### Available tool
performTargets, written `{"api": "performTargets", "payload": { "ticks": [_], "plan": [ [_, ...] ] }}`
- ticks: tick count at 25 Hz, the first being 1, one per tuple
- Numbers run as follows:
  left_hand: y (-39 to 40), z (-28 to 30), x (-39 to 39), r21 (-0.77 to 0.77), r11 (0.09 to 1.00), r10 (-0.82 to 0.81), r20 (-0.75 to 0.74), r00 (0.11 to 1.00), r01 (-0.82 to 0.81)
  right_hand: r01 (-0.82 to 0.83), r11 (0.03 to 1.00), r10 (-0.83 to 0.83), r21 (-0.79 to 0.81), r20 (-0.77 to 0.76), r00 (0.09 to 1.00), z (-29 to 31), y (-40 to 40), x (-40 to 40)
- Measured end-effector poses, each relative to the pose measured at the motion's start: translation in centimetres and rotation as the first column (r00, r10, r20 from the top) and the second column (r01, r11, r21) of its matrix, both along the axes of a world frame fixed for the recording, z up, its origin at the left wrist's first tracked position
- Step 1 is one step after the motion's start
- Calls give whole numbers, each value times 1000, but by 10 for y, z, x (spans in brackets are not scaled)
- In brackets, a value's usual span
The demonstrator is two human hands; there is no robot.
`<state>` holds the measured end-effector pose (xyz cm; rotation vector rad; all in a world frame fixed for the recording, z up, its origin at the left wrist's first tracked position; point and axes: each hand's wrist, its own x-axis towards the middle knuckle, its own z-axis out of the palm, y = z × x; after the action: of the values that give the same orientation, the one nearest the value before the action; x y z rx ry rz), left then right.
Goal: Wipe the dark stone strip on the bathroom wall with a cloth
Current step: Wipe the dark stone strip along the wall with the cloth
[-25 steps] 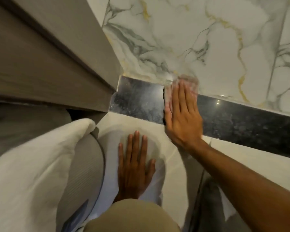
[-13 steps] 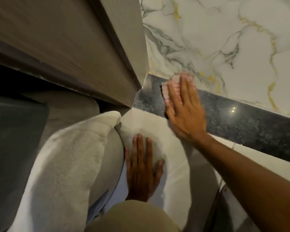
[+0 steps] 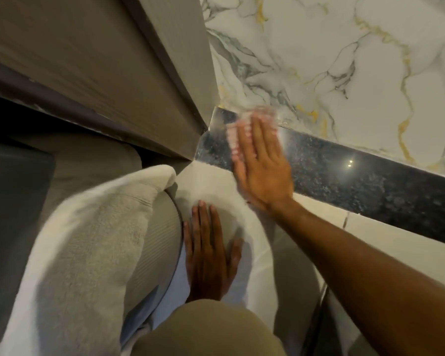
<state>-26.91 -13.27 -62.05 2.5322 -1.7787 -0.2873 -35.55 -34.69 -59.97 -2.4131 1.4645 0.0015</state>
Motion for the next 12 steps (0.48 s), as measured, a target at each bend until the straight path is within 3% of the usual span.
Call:
{"api": "performTargets", "payload": {
  "ticks": [2, 4, 6, 8, 10, 12],
  "plan": [
    [0, 0, -1, -5, 1000, -10, 22, 1000, 10, -302, 953, 302, -2, 30, 953, -6, 38, -12],
    [2, 2, 1, 2, 1000, -24, 26, 999, 24, -371, 929, 368, 6, 110, 923, 1, 80, -60],
    [3, 14, 2, 13, 997, -77, 39, 996, 76, -189, 981, 181, 31, 173, 968, 16, 99, -99],
    [0, 35, 2, 49, 985, -170, 80, 982, 166, 81, 977, -115, 196, 170, 979, 35, 96, -110],
    [-11, 71, -2, 101, 965, -250, 91, 964, 241, 311, 864, -395, 396, 149, 907, 68, 86, -110],
    [-29, 118, -4, 116, 956, -280, 70, 957, 271, 445, 749, -566, 491, 125, 815, 112, 77, -110]
  ]
}}
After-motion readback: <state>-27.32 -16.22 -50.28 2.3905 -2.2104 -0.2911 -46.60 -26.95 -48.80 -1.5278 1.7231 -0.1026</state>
